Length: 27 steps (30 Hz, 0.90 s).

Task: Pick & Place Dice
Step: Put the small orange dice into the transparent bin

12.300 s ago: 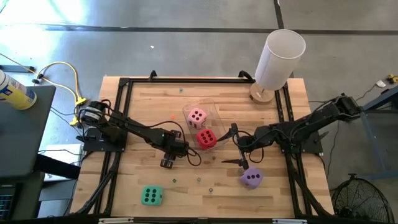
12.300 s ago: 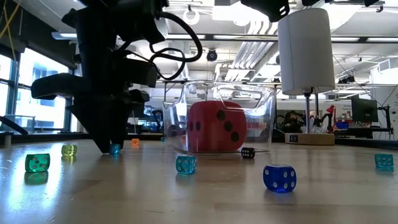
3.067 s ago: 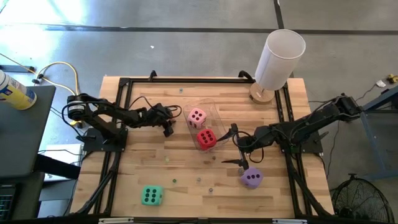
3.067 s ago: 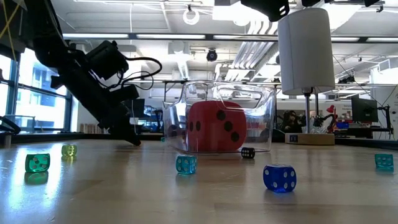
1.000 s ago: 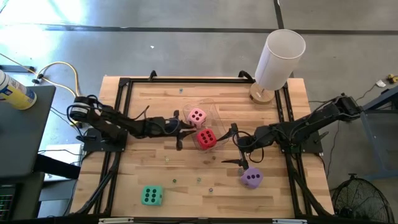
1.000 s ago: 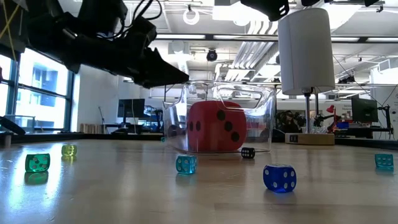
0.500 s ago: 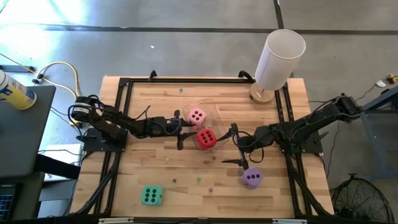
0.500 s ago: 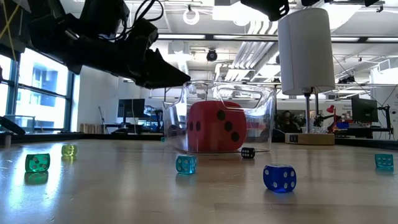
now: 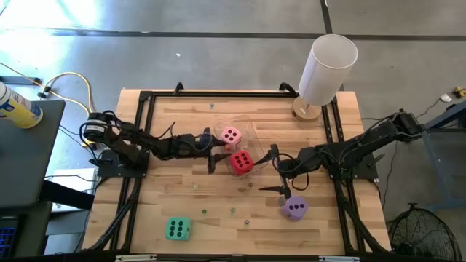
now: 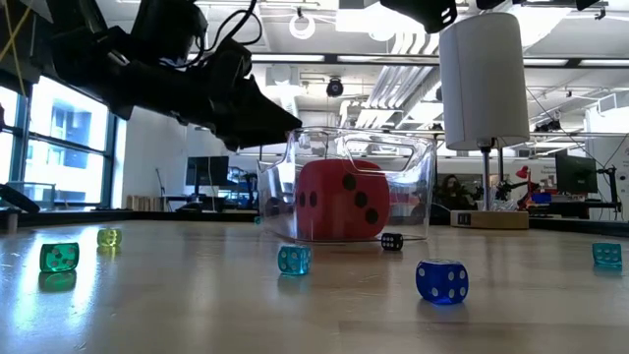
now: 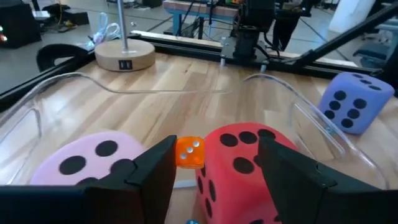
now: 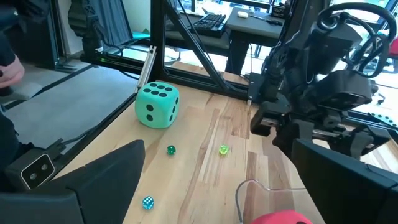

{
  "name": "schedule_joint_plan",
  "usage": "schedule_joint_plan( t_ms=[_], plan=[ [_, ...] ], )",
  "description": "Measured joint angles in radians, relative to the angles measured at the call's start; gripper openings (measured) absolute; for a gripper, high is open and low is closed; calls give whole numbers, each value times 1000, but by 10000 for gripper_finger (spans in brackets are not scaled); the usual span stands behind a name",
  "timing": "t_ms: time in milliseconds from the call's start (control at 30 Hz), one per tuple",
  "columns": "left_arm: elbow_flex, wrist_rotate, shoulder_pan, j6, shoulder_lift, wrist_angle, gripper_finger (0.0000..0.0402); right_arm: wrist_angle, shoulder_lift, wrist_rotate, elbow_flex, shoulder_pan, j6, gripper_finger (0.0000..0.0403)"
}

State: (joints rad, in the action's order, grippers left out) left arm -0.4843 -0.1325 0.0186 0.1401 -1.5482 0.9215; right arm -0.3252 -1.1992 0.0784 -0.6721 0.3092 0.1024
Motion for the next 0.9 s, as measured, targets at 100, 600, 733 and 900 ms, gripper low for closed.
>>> schedule_joint_plan(
  t_ms=[100,600,733,900],
  plan=[
    [0,2,6,39,0,7,225,0,0,0,0,0,0,400],
    [0,33,-19,-12,1,142,226,-96,-163,-7,0,-93,111,400],
    [-1,32,-19,-10,1,141,226,-204,-237,1,0,-127,126,400],
    [-16,32,-19,-9,-3,142,226,-287,-303,1,0,-156,189,400]
  ],
)
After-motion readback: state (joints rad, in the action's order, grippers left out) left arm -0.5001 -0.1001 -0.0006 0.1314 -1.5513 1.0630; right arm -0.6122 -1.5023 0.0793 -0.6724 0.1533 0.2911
